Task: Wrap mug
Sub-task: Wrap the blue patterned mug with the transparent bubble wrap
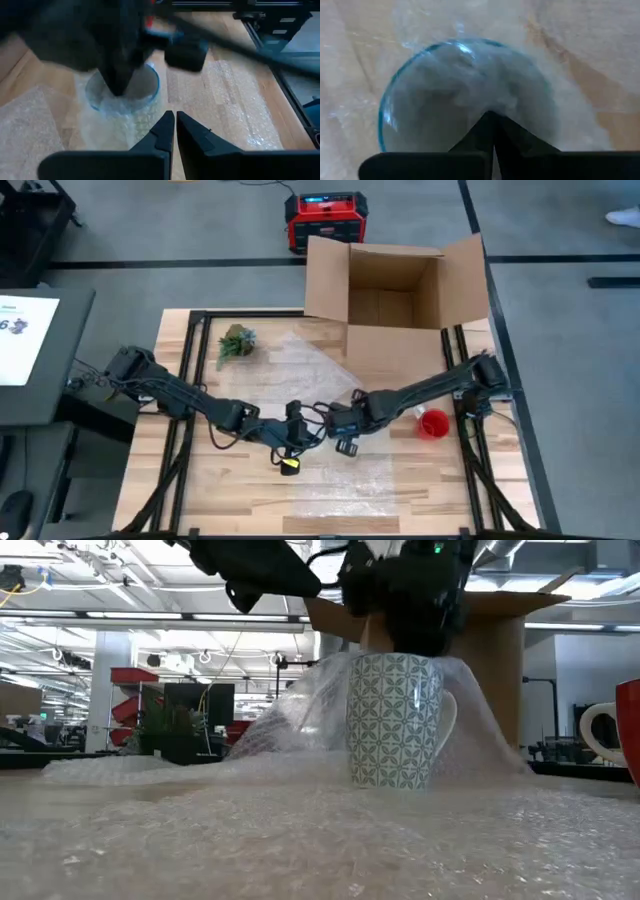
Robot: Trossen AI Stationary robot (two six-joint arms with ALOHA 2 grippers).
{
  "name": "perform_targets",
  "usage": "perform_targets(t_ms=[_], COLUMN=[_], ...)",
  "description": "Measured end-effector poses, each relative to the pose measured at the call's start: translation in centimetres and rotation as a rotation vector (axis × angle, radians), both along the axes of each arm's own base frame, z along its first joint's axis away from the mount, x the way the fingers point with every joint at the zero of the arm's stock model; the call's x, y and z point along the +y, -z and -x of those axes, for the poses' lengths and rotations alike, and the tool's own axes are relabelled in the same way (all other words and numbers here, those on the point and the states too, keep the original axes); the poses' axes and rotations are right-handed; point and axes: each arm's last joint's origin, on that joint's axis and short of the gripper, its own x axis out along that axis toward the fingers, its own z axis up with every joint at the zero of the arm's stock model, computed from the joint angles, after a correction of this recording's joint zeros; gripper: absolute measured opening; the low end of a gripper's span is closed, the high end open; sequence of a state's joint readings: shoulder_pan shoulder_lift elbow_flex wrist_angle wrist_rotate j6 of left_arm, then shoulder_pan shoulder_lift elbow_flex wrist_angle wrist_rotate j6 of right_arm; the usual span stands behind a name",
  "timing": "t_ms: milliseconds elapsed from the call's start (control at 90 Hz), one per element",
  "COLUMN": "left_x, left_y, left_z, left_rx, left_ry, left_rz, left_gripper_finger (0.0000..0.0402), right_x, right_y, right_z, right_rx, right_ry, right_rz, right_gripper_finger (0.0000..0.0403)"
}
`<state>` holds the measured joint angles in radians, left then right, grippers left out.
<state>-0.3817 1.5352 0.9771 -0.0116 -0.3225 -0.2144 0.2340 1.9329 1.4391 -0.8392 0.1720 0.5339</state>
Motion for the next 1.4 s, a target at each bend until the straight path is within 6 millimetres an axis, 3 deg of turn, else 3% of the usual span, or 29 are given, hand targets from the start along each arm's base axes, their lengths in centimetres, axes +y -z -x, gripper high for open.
perform_targets(t_ms=[111,244,522,989,1211,1400], left_x=[0.0,0.0,0.0,0.1,0.1,0.1], left_y=[0.0,0.0,-0.1,0.0,0.2,0.3], left_z=[0.0,0.0,0.0,0.0,0.1,0.1], left_rx=[0.002,0.001,-0.007,0.005,0.019,0.03], left_ry=[0.002,0.006,-0.001,0.001,0.001,-0.007], left_rz=[0.001,-0.004,-0.008,-0.011,-0.016,-0.009], left_gripper_finger=[0.0,0.0,0.0,0.0,0.0,0.0], right_x=[0.4,0.9,1.3,2.6,5.3,9.6], right_y=[1.6,1.1,-3.4,-8.3,-9.8,-11.5], right_z=[-0.4,-0.7,-1.0,-0.8,0.3,2.8], right_rx=[0.027,0.018,-0.026,0.015,-0.007,-0.068], right_ry=[-0.021,-0.056,-0.096,-0.201,-0.3,-0.424], right_rz=[-0.036,-0.048,-0.042,0.014,0.046,0.034], right_gripper_finger=[0.0,0.0,0.0,0.0,0.0,0.0])
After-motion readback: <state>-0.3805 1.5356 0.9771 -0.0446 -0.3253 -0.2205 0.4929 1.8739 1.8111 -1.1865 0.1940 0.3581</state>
